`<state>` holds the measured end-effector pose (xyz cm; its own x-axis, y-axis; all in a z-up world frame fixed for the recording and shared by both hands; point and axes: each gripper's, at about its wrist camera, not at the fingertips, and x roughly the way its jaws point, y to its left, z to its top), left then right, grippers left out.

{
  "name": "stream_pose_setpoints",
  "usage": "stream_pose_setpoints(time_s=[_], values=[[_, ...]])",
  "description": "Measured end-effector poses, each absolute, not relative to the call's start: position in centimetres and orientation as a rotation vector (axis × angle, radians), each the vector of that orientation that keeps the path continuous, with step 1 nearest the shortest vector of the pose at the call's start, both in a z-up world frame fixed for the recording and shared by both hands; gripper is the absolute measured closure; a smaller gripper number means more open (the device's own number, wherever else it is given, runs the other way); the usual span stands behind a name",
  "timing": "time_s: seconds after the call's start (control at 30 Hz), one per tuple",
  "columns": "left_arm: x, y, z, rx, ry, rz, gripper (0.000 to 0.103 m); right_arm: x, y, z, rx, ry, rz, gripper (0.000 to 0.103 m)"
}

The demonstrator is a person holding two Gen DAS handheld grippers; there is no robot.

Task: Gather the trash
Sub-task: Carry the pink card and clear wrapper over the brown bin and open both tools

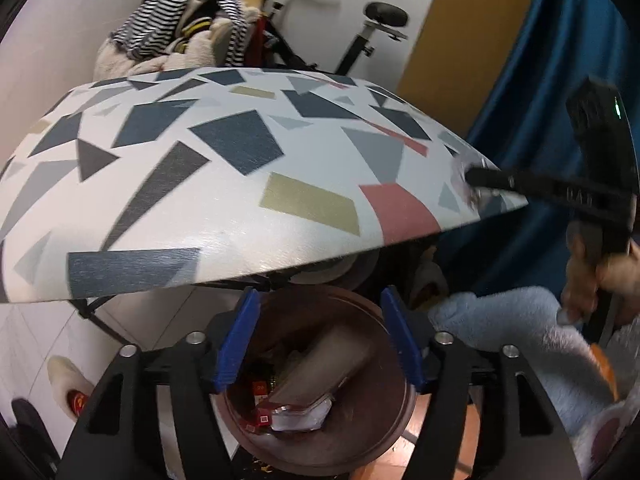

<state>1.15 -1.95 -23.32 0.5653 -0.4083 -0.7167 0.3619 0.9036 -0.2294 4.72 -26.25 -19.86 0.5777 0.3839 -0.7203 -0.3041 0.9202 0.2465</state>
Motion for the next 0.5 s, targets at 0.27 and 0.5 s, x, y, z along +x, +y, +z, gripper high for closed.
stream_pose_setpoints(time_s=[0.27, 0.5], values=[[0.1, -0.3, -19.1, -0.03, 0.742, -0.361, 0.011, 4.1, -24.2, -22.0, 0.058, 0.929, 0.447, 0.071], [-0.5, 1.7, -17.3, -0.047, 0.705, -0.291, 0.01, 3.3, -21.7, -24.5, 0.024, 1.002, 0.495, 0.071]])
